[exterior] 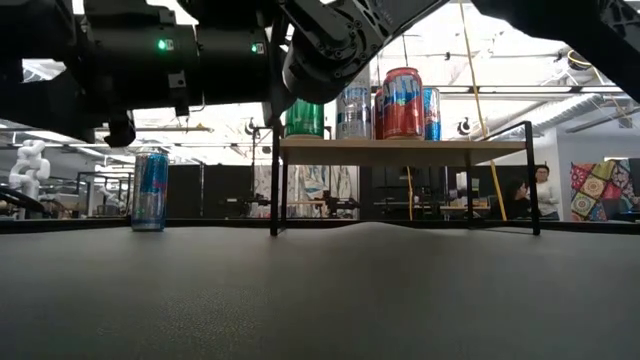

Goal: Place canned beverage on shelf
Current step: Put the bottom blue soda can on the shelf

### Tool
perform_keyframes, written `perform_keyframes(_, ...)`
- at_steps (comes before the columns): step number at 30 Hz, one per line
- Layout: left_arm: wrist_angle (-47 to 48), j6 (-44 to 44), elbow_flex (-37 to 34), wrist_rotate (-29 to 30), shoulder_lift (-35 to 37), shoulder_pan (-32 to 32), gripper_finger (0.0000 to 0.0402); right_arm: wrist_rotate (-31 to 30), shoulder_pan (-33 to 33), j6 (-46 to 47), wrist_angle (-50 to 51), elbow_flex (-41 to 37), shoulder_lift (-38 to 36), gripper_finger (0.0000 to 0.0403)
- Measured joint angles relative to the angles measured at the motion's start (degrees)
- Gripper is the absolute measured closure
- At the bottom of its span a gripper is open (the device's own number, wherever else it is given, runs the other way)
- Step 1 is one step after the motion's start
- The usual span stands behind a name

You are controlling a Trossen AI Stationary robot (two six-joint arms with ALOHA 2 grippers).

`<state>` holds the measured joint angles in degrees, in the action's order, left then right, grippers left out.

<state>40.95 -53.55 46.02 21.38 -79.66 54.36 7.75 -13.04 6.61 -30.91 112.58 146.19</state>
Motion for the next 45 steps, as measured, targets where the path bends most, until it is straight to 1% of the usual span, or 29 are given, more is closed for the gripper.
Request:
perform_keyframes(5, 0.03, 0.14, 0.00, 0.14, -0.06, -0.71, 0.0077, -0.02, -0.04, 0.21, -0.50, 0.08, 0.00, 0.0081)
perform_keyframes(10, 0.28, 0.08, -0.02, 1.64, -0.06, -2.34, 0.0077, -0.33, 0.11, 0.22, -0.49, 0.08, 0.00, 0.0121)
perform_keyframes(17, 0.92, -0.02, 0.01, 1.28, 0.00, -3.40, 0.0077, -1.01, 0.35, 0.65, 0.79, 0.10, -0.19, 0.0189)
perform_keyframes(19, 3.13, -1.78, 0.05, 1.68, 0.07, -3.26, 0.0077, -2.28, 0.33, 1.08, 2.51, 0.18, -0.60, 0.0193)
perform_keyframes(21, 6.69, -6.41, 0.11, 3.27, 0.32, -2.83, 0.0077, -3.23, 0.46, 1.44, 3.53, 0.19, -0.99, 0.0193)
perform_keyframes(24, 11.59, -12.50, 0.04, 7.07, 0.79, -1.66, 0.0077, -4.49, 0.84, 2.15, 6.63, 0.19, -2.00, 0.0193)
perform_keyframes(27, 12.65, -15.41, 0.00, 10.68, 1.10, 0.40, 0.0077, -5.62, 0.73, 1.86, 8.38, -2.10, -4.46, 0.0193)
perform_keyframes(29, 12.71, -17.14, 0.00, 12.37, 1.10, 1.39, 0.0077, -5.64, 0.66, 1.84, 8.73, -6.14, -7.60, 0.0193)
perform_keyframes(31, 13.88, -18.91, -0.08, 13.99, 1.10, 2.18, 0.0077, -5.91, 0.55, 1.48, 8.00, -12.78, -12.57, 0.0193)
perform_keyframes(35, 15.09, -22.30, -0.07, 16.23, 1.10, 3.14, 0.0077, -9.38, 0.77, 1.69, -3.06, -30.76, -25.23, 0.0193)
perform_keyframes(37, 15.92, -23.99, -0.07, 18.53, 1.10, 3.14, 0.0077, -11.46, 1.35, 2.01, -6.93, -39.64, -32.61, 0.0193)
perform_keyframes(41, 17.46, -25.67, -0.07, 24.91, 1.10, 2.15, 0.0077, -19.48, 1.39, 2.59, -5.96, -53.96, -45.91, 0.0188)
perform_keyframes(43, 17.21, -25.67, -0.17, 27.67, 1.10, 0.67, 0.0077, -21.28, 1.29, 3.31, -3.24, -59.38, -52.55, 0.0189)
perform_keyframes(45, 16.92, -25.67, -0.69, 29.66, 1.10, -1.20, 0.0077, -22.05, 1.22, 4.18, -0.52, -63.06, -59.75, 0.0190)
